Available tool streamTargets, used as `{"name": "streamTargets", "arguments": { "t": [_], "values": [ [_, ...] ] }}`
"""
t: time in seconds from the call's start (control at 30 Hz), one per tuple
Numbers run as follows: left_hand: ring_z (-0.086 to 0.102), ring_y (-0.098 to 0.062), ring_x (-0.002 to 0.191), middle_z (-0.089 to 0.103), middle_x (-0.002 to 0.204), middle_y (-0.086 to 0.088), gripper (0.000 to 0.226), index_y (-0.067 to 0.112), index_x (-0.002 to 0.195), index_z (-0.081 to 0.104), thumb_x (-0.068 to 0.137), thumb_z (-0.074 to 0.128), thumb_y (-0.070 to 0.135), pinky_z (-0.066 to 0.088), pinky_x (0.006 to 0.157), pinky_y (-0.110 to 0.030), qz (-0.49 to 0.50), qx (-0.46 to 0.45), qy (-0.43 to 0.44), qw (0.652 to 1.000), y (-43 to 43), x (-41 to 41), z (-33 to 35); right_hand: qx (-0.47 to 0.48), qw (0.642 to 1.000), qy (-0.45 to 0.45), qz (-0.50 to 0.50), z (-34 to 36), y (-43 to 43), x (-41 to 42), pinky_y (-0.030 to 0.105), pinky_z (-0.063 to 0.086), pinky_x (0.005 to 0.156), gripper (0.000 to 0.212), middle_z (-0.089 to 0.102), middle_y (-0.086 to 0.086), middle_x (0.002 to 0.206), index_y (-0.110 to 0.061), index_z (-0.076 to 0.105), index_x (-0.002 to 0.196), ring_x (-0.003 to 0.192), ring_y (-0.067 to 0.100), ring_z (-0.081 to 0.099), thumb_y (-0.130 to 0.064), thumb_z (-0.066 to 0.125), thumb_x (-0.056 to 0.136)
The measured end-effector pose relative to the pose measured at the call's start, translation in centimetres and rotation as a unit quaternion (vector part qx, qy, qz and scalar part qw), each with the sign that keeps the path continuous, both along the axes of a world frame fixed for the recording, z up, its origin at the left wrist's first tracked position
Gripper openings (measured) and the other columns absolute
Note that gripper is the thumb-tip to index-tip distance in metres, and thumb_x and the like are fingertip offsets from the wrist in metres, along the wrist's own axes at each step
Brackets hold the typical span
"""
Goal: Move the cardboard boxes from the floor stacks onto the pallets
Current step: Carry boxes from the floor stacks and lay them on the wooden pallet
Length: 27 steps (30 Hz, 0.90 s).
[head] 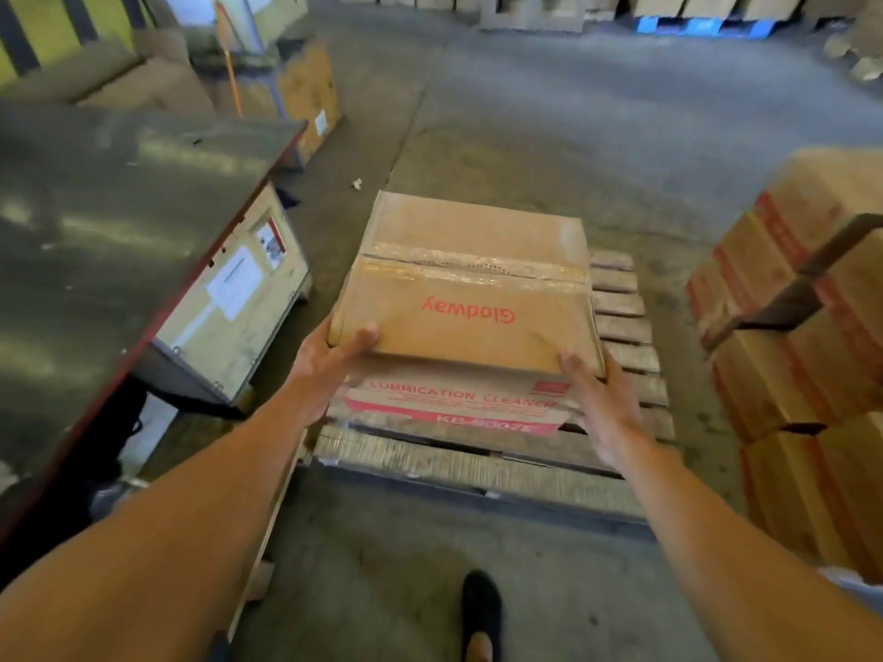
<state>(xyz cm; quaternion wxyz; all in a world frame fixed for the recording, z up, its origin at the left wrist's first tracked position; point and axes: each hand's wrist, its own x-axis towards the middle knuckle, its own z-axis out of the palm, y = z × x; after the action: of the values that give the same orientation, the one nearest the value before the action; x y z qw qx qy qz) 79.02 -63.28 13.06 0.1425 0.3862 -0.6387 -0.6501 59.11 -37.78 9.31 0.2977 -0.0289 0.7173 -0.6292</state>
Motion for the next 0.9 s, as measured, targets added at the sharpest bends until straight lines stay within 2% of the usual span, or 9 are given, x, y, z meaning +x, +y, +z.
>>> {"name": "streamTargets", "arguments": {
  "t": [0.07, 0.13, 0.2, 0.33, 0.37, 0.43, 0.63, 0.8, 0.9],
  "values": [
    [0.067, -0.008, 0.101, 0.062, 0.121, 0.007, 0.042, 0.04, 0.126, 0.048, 0.089, 0.069, 0.041, 0.058, 0.089, -0.044, -0.021, 0.041, -0.017, 0.999, -2.3, -0.4, -1.7, 0.006, 1.0, -0.019, -0.001, -2.2, -2.0, -0.4, 0.05, 0.056, 0.091, 0.047, 0.069, -0.005, 0.119, -0.036, 0.052, 0.135, 0.103, 0.015, 0.068, -0.041, 0.069, 0.091],
    [0.06, -0.016, 0.113, 0.059, 0.126, 0.006, 0.048, 0.04, 0.129, 0.046, 0.088, 0.07, 0.04, 0.046, 0.103, -0.057, -0.029, 0.078, -0.037, 0.996, -4.5, -1.0, -4.1, 0.017, 0.999, -0.031, -0.02, -4.8, -4.0, -0.6, 0.05, 0.056, 0.092, 0.048, 0.07, -0.007, 0.115, -0.037, 0.052, 0.136, 0.102, 0.015, 0.069, -0.037, 0.07, 0.091],
    [0.053, -0.024, 0.125, 0.057, 0.13, 0.004, 0.059, 0.037, 0.134, 0.045, 0.082, 0.073, 0.037, 0.039, 0.109, -0.061, -0.017, 0.112, -0.04, 0.993, -6.4, -1.5, -6.7, 0.022, 0.999, -0.036, -0.025, -7.6, -5.7, -0.7, 0.048, 0.058, 0.091, 0.044, 0.07, -0.008, 0.113, -0.042, 0.053, 0.131, 0.101, 0.014, 0.07, -0.035, 0.07, 0.091],
    [0.051, -0.026, 0.131, 0.056, 0.138, -0.002, 0.078, 0.029, 0.145, 0.041, 0.078, 0.078, 0.038, 0.036, 0.109, -0.065, -0.036, 0.148, -0.038, 0.988, -10.5, -2.2, -13.4, 0.055, 0.998, -0.038, -0.017, -14.0, -9.1, -0.9, 0.053, 0.054, 0.097, 0.036, 0.071, -0.009, 0.117, -0.053, 0.054, 0.117, 0.107, 0.017, 0.069, -0.048, 0.072, 0.086],
    [0.052, -0.025, 0.13, 0.056, 0.138, -0.002, 0.077, 0.028, 0.145, 0.041, 0.079, 0.077, 0.037, 0.036, 0.11, -0.064, -0.042, 0.155, -0.041, 0.986, -11.5, -2.3, -15.2, 0.067, 0.997, -0.038, -0.019, -15.7, -9.9, -0.9, 0.055, 0.053, 0.098, 0.041, 0.071, -0.01, 0.117, -0.056, 0.055, 0.116, 0.11, 0.018, 0.069, -0.056, 0.074, 0.08],
    [0.053, -0.023, 0.128, 0.057, 0.137, -0.002, 0.07, 0.026, 0.144, 0.042, 0.081, 0.073, 0.032, 0.036, 0.11, -0.063, -0.033, 0.169, -0.047, 0.984, -13.7, -2.5, -19.2, 0.096, 0.994, -0.039, -0.021, -19.3, -11.6, -0.6, 0.055, 0.052, 0.1, 0.062, 0.07, -0.011, 0.12, -0.057, 0.054, 0.125, 0.114, 0.018, 0.066, -0.072, 0.074, 0.068],
    [0.048, -0.022, 0.132, 0.057, 0.136, 0.0, 0.059, 0.027, 0.139, 0.047, 0.086, 0.072, 0.027, 0.028, 0.114, -0.066, -0.023, 0.197, -0.071, 0.978, -19.3, -1.9, -31.8, 0.142, 0.988, -0.049, -0.043, -30.7, -16.1, 1.0, 0.051, 0.048, 0.104, 0.091, 0.067, -0.012, 0.124, -0.049, 0.047, 0.14, 0.118, 0.018, 0.063, -0.081, 0.073, 0.058],
    [0.05, -0.022, 0.131, 0.059, 0.136, -0.001, 0.056, 0.027, 0.139, 0.048, 0.088, 0.071, 0.025, 0.029, 0.114, -0.064, -0.021, 0.198, -0.06, 0.978, -22.6, -1.5, -40.5, 0.149, 0.987, -0.027, -0.047, -38.8, -19.6, 1.6, 0.049, 0.049, 0.102, 0.087, 0.063, -0.014, 0.12, -0.046, 0.043, 0.144, 0.118, 0.018, 0.06, -0.074, 0.069, 0.065],
    [0.05, -0.023, 0.132, 0.058, 0.136, -0.003, 0.062, 0.025, 0.137, 0.048, 0.081, 0.074, 0.028, 0.029, 0.115, -0.063, -0.006, 0.194, -0.055, 0.979, -23.5, -1.3, -45.0, 0.139, 0.989, -0.02, -0.046, -42.9, -20.9, 1.4, 0.052, 0.047, 0.106, 0.073, 0.062, -0.014, 0.123, -0.057, 0.047, 0.134, 0.121, 0.018, 0.059, -0.072, 0.072, 0.067]
  ]
}}
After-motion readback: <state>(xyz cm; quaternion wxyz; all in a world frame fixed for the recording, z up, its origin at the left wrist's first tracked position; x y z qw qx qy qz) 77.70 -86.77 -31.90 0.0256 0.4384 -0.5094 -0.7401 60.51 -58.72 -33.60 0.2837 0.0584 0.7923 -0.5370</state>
